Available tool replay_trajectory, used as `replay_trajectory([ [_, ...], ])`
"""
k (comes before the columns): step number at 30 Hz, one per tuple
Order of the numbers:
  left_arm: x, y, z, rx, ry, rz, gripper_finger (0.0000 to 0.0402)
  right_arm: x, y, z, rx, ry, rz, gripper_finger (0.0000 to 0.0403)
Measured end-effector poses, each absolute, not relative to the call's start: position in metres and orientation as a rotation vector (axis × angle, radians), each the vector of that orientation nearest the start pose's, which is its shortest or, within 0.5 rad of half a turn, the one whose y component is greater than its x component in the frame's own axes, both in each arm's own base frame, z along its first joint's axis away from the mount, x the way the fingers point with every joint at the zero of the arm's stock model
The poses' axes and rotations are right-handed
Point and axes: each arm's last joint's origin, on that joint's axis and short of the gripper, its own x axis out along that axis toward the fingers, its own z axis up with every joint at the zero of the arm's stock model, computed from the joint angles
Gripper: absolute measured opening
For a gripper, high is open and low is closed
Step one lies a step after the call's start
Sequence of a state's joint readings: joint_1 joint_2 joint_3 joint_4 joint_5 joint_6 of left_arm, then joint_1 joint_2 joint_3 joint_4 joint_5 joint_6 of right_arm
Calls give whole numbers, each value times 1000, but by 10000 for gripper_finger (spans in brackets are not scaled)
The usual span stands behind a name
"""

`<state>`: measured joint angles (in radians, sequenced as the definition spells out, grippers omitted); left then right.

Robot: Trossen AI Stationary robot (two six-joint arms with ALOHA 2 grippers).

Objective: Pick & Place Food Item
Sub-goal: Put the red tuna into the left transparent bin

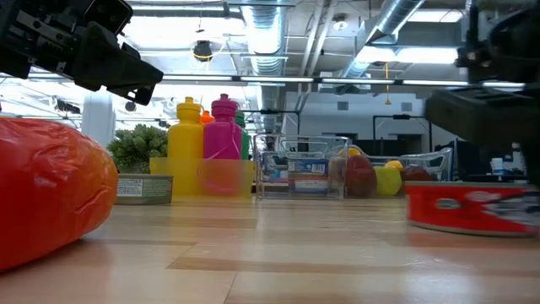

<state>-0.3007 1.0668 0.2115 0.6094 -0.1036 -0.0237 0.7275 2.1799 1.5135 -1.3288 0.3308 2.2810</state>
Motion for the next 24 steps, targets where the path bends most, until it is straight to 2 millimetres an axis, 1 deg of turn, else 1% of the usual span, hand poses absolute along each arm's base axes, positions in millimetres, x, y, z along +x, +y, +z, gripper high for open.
replay_trajectory([
  [6,184,-54,166,26,244,-193,2,296,226,126,734,835,-1303,0],
  [10,184,-54,166,26,244,-193,2,315,214,125,727,786,-1230,0],
  [14,184,-54,166,26,244,-193,2,332,201,124,722,796,-1171,0],
  [17,184,-54,166,26,244,-193,2,336,193,125,704,806,-1188,0],
  [20,184,-54,166,26,244,-193,2,334,188,128,674,813,-1234,0],
  [24,184,-54,166,26,244,-193,2,337,188,138,655,823,-1236,0],
])
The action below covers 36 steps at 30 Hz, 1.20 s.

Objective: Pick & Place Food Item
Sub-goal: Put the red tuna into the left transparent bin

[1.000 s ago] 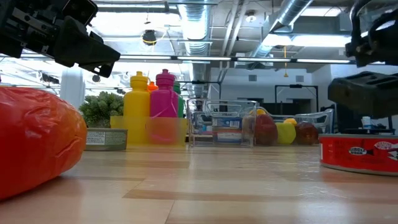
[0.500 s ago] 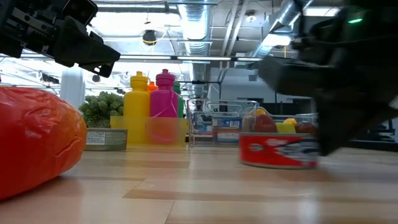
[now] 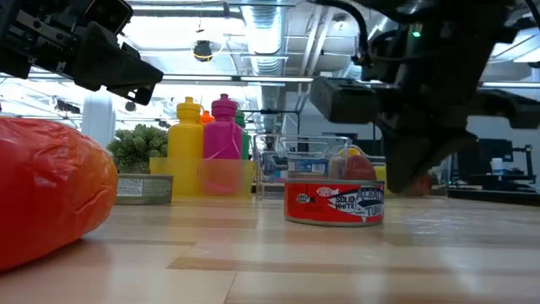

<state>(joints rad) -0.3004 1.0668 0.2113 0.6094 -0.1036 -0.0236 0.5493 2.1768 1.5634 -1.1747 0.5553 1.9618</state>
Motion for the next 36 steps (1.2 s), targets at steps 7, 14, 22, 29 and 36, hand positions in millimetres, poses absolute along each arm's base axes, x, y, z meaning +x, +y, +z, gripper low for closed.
replay_trajectory([
  [7,184,-54,166,26,244,-193,2,350,192,159,654,841,-1168,0],
  [14,184,-54,166,26,244,-193,2,354,190,161,648,857,-1139,0],
  [22,184,-54,166,26,244,-193,2,356,189,160,656,856,-1138,0],
  [29,184,-54,166,26,244,-193,2,358,192,158,708,892,-1120,0],
  [36,184,-54,165,26,245,-193,2,357,193,157,701,896,-1123,0],
])
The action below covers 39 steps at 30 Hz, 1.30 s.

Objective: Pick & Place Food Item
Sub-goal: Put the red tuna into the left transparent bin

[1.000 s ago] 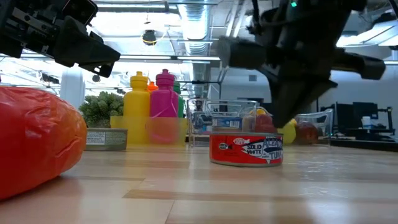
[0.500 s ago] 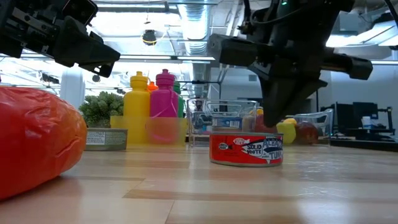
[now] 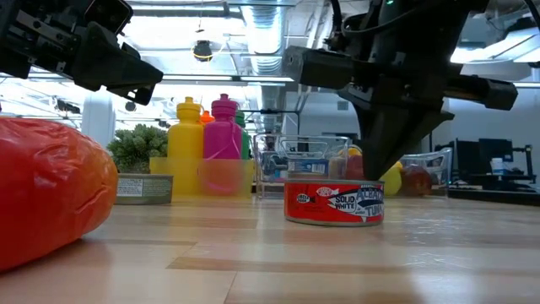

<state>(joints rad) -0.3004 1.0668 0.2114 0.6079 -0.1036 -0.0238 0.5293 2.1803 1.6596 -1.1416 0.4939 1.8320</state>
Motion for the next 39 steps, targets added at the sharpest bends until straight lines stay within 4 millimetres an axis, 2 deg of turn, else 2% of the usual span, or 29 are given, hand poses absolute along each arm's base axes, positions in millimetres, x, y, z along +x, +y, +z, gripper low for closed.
replay_trajectory([
  [29,184,-54,165,22,246,-192,2,354,186,157,759,982,-1198,0],
  [39,184,-54,165,23,247,-192,2,353,183,157,684,963,-1197,0],
])
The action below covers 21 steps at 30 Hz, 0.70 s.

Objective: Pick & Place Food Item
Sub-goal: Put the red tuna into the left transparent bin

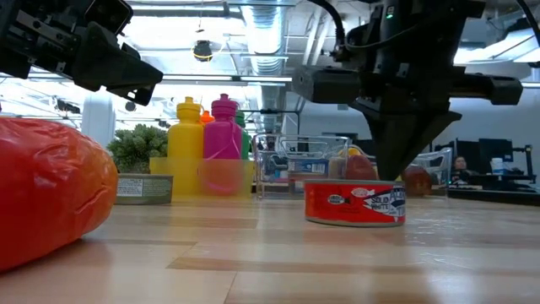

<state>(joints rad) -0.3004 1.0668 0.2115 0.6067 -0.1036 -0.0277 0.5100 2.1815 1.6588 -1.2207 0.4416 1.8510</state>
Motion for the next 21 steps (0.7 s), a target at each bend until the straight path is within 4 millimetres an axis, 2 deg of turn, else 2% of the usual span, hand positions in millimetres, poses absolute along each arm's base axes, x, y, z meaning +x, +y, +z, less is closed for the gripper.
replay_trajectory([
  [11,184,-54,165,23,247,-193,2,350,182,158,656,976,-1214,0],
  [21,184,-54,165,22,246,-193,2,348,187,157,699,1011,-1223,0],
])
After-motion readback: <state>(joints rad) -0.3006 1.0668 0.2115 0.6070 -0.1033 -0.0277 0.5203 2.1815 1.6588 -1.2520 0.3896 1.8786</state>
